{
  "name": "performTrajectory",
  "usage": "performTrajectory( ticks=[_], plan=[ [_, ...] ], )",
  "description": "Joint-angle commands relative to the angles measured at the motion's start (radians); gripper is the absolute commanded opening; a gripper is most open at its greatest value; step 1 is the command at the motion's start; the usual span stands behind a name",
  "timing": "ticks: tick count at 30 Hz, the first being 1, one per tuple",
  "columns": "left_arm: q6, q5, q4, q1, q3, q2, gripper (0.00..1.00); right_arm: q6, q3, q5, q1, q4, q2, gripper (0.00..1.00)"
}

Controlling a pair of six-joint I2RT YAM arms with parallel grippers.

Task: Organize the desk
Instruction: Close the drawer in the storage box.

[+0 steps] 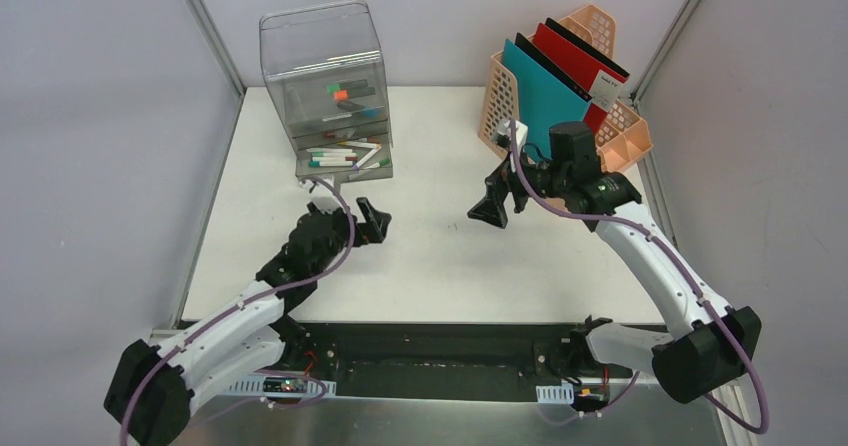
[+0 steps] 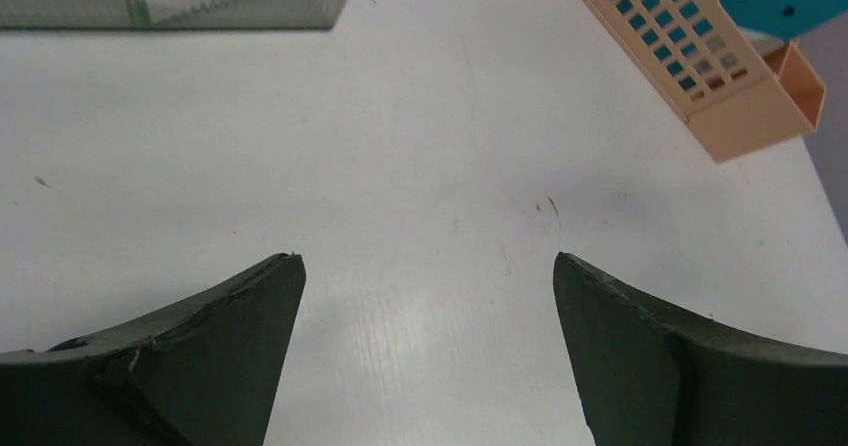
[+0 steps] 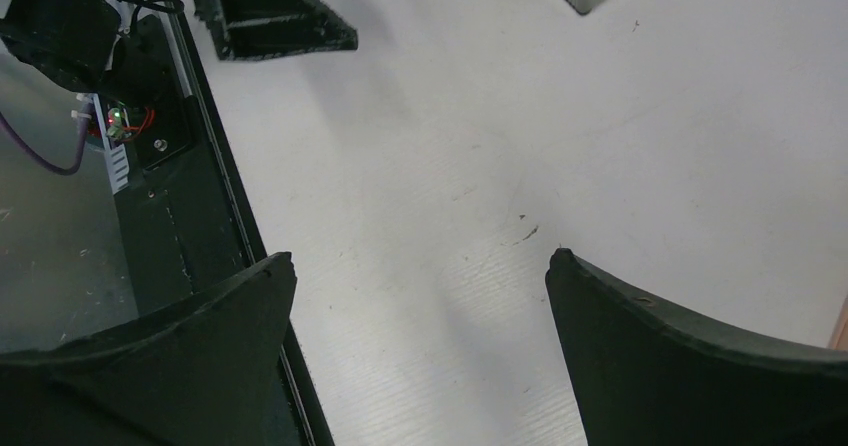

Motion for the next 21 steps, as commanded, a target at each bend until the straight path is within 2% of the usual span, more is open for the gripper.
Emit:
performTrajectory(
  ticks=[1, 6, 10, 15, 16, 18, 21],
  plan=[
    [-0.141, 0.288, 0.248, 0.206, 0.005, 0.113, 0.99, -0.058, -0.017, -0.034, -0.015, 0.036, -0.037, 0.99],
    [-0.294, 0.43, 0.408, 0.394, -0.012, 0.278, 0.99, -0.076, -0.051, -0.058, -0.017, 0.057, -0.03, 0.99],
    [-0.431, 0.528, 0.527, 0.499, -0.012, 0.442, 0.99, -0.09, -0.058, -0.047, -0.017, 0.057, -0.019, 0.99],
    [-0.563, 0.577, 0.529, 0.569, 0.045, 0.625, 0.97, -0.099, -0.047, -0.022, -0.018, 0.041, -0.021, 0.99],
    [-0.572, 0.576, 0.523, 0.572, 0.058, 0.655, 0.95, -0.101, -0.045, -0.018, -0.018, 0.039, -0.021, 0.99],
    [-0.59, 0.562, 0.518, 0.574, 0.078, 0.702, 0.85, -0.103, -0.044, -0.016, -0.018, 0.036, -0.022, 0.99],
    [-0.621, 0.507, 0.495, 0.575, 0.104, 0.747, 0.61, -0.104, -0.044, -0.014, -0.018, 0.035, -0.021, 0.99]
  ],
)
